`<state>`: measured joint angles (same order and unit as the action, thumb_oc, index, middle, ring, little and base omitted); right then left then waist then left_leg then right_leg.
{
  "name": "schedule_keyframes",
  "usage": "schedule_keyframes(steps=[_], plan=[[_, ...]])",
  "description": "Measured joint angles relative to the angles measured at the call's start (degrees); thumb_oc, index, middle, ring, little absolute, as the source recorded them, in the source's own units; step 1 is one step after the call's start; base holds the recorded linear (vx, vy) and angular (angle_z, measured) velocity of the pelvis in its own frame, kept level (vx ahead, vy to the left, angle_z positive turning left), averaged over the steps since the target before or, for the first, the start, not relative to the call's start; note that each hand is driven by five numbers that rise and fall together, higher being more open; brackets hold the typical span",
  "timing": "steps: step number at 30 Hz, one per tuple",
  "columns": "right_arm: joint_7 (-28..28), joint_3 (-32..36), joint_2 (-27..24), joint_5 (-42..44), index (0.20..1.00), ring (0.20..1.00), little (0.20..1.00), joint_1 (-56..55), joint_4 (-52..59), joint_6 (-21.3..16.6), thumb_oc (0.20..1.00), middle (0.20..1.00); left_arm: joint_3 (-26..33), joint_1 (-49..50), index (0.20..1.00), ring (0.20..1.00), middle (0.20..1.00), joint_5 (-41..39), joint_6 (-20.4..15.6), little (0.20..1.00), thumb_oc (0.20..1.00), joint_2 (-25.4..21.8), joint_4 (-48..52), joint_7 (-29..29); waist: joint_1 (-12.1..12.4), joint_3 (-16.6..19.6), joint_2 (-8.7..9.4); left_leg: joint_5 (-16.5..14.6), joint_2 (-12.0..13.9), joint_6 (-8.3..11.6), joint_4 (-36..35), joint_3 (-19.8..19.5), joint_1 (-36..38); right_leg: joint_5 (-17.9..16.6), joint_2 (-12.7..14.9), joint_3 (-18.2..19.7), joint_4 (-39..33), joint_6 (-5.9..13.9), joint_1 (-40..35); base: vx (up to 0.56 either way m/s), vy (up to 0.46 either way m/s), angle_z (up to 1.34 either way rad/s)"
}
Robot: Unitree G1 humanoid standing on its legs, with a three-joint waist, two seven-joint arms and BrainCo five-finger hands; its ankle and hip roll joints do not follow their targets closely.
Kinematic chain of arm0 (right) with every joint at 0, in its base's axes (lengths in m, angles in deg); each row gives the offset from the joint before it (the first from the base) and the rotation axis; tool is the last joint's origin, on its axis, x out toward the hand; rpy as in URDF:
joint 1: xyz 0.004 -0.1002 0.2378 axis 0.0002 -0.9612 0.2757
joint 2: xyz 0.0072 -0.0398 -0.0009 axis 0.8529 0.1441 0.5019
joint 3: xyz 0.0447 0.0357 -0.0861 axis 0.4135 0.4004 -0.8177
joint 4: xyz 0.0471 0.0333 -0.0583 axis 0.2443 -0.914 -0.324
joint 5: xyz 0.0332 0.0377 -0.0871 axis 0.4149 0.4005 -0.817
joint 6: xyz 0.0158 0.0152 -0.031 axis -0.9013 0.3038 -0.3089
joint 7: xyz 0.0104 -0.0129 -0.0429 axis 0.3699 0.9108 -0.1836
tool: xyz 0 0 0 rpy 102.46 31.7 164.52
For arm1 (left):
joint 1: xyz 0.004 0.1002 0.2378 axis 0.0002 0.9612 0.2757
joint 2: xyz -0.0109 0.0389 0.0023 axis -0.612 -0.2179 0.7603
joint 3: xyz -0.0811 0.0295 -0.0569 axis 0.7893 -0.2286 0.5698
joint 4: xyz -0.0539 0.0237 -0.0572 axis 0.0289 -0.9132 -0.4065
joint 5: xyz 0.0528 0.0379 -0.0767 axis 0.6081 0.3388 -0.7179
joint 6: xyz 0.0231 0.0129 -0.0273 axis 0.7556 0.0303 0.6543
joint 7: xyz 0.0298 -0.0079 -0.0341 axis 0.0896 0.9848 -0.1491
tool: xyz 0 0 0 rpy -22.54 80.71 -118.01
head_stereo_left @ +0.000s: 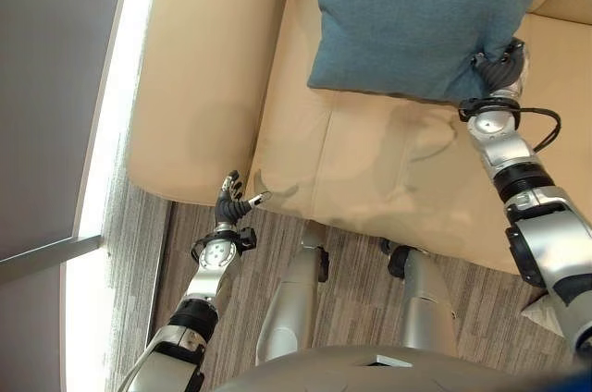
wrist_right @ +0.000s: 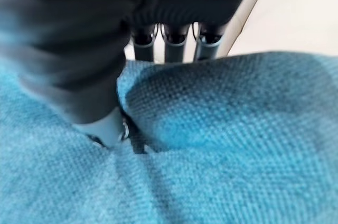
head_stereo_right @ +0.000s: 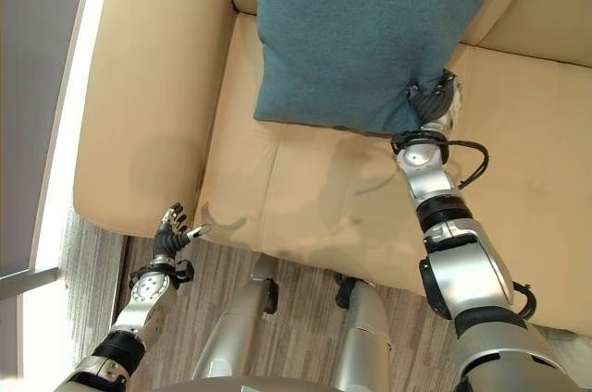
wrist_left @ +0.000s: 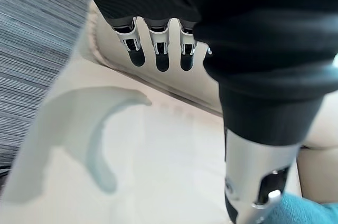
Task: Pick up all the scattered cushions and arrange them neatly on the sofa.
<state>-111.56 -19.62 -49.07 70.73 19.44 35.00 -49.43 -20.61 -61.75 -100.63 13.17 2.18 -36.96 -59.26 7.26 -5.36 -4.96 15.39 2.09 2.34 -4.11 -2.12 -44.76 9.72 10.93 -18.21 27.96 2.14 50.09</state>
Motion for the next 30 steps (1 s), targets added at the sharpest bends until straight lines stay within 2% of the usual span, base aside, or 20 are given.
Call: schedule_keyframes(steps=[2,3,4,8,14,15,16,17,18,19,21,22,23,25,26,27,28,29,30], plan=[[-0.04,0.04,0.29,0.00,0.200,0.200,0.200,0.02,0.03,0.00,0.200,0.200,0.02,-1.46,1.000,1.000,1.000,0.00,-0.04,1.000,1.000,-0.02,0.01,-0.16,-0.12,0.07,-0.10,0.02,0.03,-0.02,-0.11,0.00,-0.15,-0.04,-0.01,-0.01,0.04,-0.06,0.18,0.04,-0.012,0.00],[-0.14,0.15,0.46,0.00,0.351,0.351,0.351,0.02,0.03,0.00,0.351,0.351,0.01,-1.69,1.000,1.000,1.000,0.00,-0.04,1.000,1.000,-0.01,0.01,-0.20,-0.16,0.08,-0.11,0.03,0.01,-0.02,-0.13,0.01,-0.25,-0.04,0.01,0.02,0.04,-0.06,0.31,0.00,0.000,0.00],[-0.23,0.19,0.46,0.00,1.000,1.000,1.000,0.03,-0.11,0.09,1.000,1.000,0.00,-1.71,1.000,1.000,1.000,-0.01,-0.01,1.000,1.000,0.00,-0.10,-0.72,-0.32,0.08,-0.11,-0.65,0.08,0.12,-0.22,0.02,-0.29,0.16,-0.09,0.14,0.03,0.13,0.39,0.08,-0.031,-0.01],[-0.24,0.09,0.12,-0.02,1.000,1.000,1.000,-0.07,-0.38,1.32,1.000,1.000,0.12,-4.27,1.000,1.000,1.000,-0.06,0.12,1.000,1.000,-0.26,-2.80,-2.07,-0.83,0.38,-0.21,0.75,0.25,0.03,-0.77,-0.05,-0.41,0.02,-0.49,-0.03,-0.13,-0.40,0.64,-0.03,0.017,0.00],[0.51,0.79,-2.41,-0.50,1.000,1.000,1.000,-1.21,4.03,1.57,1.000,1.000,2.76,-2.63,1.000,1.000,1.000,-0.15,0.12,1.000,1.000,-1.02,-1.25,-1.93,-1.46,0.47,-0.20,0.49,0.61,0.14,-0.74,0.01,0.00,0.04,-0.61,-0.03,0.04,-0.39,0.25,0.03,-0.001,0.00],[1.42,1.28,-6.64,-1.05,1.000,1.000,1.000,-6.58,10.26,1.48,1.000,1.000,4.26,0.86,1.000,1.000,1.000,-1.28,0.18,1.000,1.000,-1.10,1.77,-1.47,-1.16,0.35,-0.02,0.17,0.63,0.13,-0.74,-0.04,1.64,0.07,-0.58,-0.34,-0.38,-0.38,-1.71,0.07,-0.005,0.03],[1.54,2.05,-7.98,-1.03,1.000,1.000,1.000,-10.85,12.71,1.51,1.000,1.000,5.64,3.57,1.000,1.000,1.000,-1.80,0.22,1.000,1.000,-1.33,2.17,-1.19,-1.61,0.24,0.22,0.12,0.56,-0.13,-0.84,-0.05,4.78,0.05,-0.60,-0.85,-1.79,-0.33,-5.43,0.08,-0.001,0.00],[1.48,3.10,-7.68,-1.02,1.000,1.000,1.000,-12.55,13.09,1.50,1.000,1.000,5.99,5.66,1.000,1.000,1.000,-1.81,0.25,1.000,1.000,-1.55,2.15,-1.14,-2.49,0.40,0.53,-0.47,0.54,-0.23,-0.77,0.02,6.95,0.21,-0.79,-0.74,-2.57,-0.03,-7.93,0.10,0.003,-0.05],[1.93,3.38,-7.87,-0.96,1.000,1.000,1.000,-15.14,14.36,1.53,1.000,1.000,5.97,6.21,1.000,1.000,1.000,-1.79,0.46,1.000,1.000,-2.04,2.27,-0.99,-3.17,0.75,0.98,-2.06,0.71,0.53,-0.67,0.13,8.10,0.86,-0.83,-0.66,-2.95,0.32,-9.15,0.17,0.013,0.04],[3.02,4.78,-8.71,-1.05,1.000,1.000,1.000,-20.90,20.36,1.24,1.000,1.000,6.13,5.98,1.000,1.000,1.000,-1.78,0.88,1.000,1.000,-2.41,2.37,-0.78,-3.34,0.88,1.58,-2.76,0.84,0.61,-0.40,0.03,9.41,1.23,-0.98,-0.96,-3.33,0.28,-11.02,0.15,0.023,0.04],[5.47,7.21,-6.99,-1.09,1.000,1.000,1.000,-33.30,26.58,0.93,1.000,1.000,6.28,6.36,1.000,1.000,1.000,-1.78,2.06,1.000,1.000,-2.58,2.27,-0.62,-4.53,1.48,3.32,-4.17,1.11,0.95,0.03,0.22,14.25,1.24,-1.49,-1.42,-5.64,0.28,-17.10,0.12,0.025,-0.03],[6.70,7.20,-5.68,-1.08,1.000,1.000,1.000,-36.41,26.71,1.02,1.000,1.000,6.06,7.63,1.000,1.000,1.000,-1.74,2.43,1.000,1.000,-2.93,2.03,-0.50,-5.34,1.85,3.97,-3.90,1.15,0.31,-0.15,0.40,17.14,0.81,-1.94,-1.34,-7.16,0.41,-20.36,0.12,0.039,-0.22],[7.43,7.81,-5.23,-1.13,1.000,1.000,1.000,-37.69,26.00,1.22,1.000,1.000,5.83,7.47,1.000,1.000,1.000,-1.56,2.63,1.000,1.000,-3.33,1.75,0.14,-7.35,2.57,4.24,-4.35,1.68,0.73,-0.68,1.51,18.87,0.51,-2.50,-0.75,-8.72,0.51,-22.11,0.18,0.068,-0.18],[10.54,10.22,-3.84,-2.07,1.000,1.000,1.000,-44.17,27.11,0.90,1.000,1.000,5.88,6.22,1.000,1.000,1.000,-0.48,4.31,1.000,1.000,-3.40,1.17,0.66,-8.23,2.65,4.42,-4.66,1.99,0.85,-1.12,1.47,23.21,-0.17,-3.26,-1.50,-11.57,0.70,-27.79,0.11,0.057,-0.02],[13.53,9.69,-2.24,-3.28,1.000,1.000,1.000,-51.14,26.67,1.03,1.000,1.000,5.34,7.43,1.000,1.000,1.000,1.35,5.22,1.000,1.000,-3.63,-0.26,0.95,-8.53,3.44,4.70,-6.48,1.95,0.67,-1.17,2.09,29.31,-0.32,-3.85,-1.29,-15.10,1.28,-35.32,0.07,0.055,-0.09],[14.52,9.36,-2.15,-3.41,1.000,1.000,1.000,-54.20,25.52,0.89,1.000,1.000,4.83,9.27,1.000,1.000,1.000,1.72,5.26,1.000,1.000,-3.70,-0.26,1.54,-9.27,5.85,4.28,-7.20,2.02,0.71,-1.17,2.46,30.05,-0.46,-4.19,-1.30,-16.87,1.68,-36.71,0.05,0.042,-0.20],[16.42,8.36,0.16,-5.48,1.000,1.000,1.000,-55.53,16.85,0.41,1.000,1.000,3.93,10.37,1.000,1.000,1.000,6.40,6.58,1.000,1.000,-3.45,-3.16,3.10,-10.39,6.47,4.56,-7.26,2.28,0.79,-1.16,3.07,32.58,-2.49,-5.00,-1.18,-20.20,1.55,-40.46,0.03,0.034,-0.16],[18.32,5.78,3.48,-5.72,1.000,1.000,1.000,-58.03,9.64,1.02,1.000,1.000,1.72,12.69,1.000,1.000,1.000,9.18,7.70,1.000,1.000,-2.91,-7.55,4.39,-10.71,7.73,5.53,-7.80,2.06,0.90,-1.21,3.82,36.10,-2.97,-5.40,-0.73,-23.73,2.06,-45.10,-0.03,-0.003,-0.27],[19.32,4.90,5.11,-6.45,1.000,1.000,1.000,-58.56,5.35,1.33,1.000,1.000,1.13,13.97,1.000,1.000,1.000,10.38,8.31,1.000,1.000,-2.43,-10.69,5.23,-10.95,8.27,5.44,-9.27,2.58,1.02,-1.21,4.75,37.47,-2.91,-6.01,-0.10,-24.77,2.15,-46.26,-0.02,-0.011,-0.31]])
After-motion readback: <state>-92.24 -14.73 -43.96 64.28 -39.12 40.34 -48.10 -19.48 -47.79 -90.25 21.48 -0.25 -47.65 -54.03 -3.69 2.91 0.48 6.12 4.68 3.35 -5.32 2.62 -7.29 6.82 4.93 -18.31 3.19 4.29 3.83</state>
